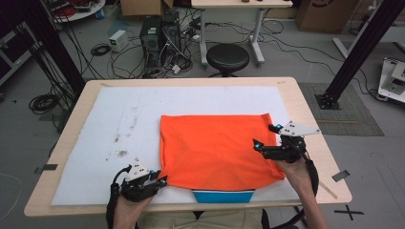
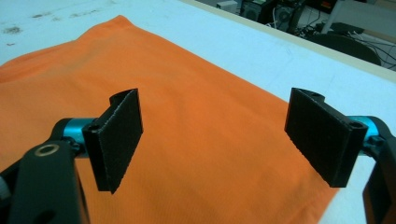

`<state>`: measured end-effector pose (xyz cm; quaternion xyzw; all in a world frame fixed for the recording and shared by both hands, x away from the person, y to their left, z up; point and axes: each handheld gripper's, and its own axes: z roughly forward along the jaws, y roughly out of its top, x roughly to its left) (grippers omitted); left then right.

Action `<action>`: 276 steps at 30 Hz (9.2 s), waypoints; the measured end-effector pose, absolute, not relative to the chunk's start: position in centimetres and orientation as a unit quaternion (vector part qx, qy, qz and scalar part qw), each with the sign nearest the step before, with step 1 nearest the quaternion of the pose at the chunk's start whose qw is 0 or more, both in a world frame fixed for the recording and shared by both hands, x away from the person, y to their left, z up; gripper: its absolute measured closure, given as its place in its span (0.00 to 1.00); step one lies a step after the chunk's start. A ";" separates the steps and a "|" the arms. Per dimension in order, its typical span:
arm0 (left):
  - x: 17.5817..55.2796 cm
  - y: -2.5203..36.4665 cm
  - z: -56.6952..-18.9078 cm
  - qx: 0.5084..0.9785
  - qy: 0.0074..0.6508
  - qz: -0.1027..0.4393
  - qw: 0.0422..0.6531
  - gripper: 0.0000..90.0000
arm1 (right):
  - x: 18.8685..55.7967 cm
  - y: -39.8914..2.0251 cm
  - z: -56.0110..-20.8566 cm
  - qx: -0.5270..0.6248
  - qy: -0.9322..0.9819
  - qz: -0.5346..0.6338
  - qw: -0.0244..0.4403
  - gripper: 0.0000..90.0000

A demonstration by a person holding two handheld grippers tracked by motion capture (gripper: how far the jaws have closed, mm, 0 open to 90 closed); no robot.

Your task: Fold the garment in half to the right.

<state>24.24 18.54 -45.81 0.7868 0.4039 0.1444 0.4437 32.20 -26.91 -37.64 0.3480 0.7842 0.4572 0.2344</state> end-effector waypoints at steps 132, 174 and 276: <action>23.9 19.1 -46.2 0.786 0.381 0.141 0.466 0.90 | 51.4 3.9 -44.5 0.179 0.909 0.377 0.012 0.73; 23.7 19.4 -46.1 0.783 0.379 0.133 0.474 0.90 | 51.2 3.7 -43.9 0.170 0.909 0.380 0.014 0.95; 28.6 0.8 -40.2 0.809 0.226 0.049 0.541 0.91 | 49.2 -19.1 -38.4 0.283 0.846 0.438 0.114 1.00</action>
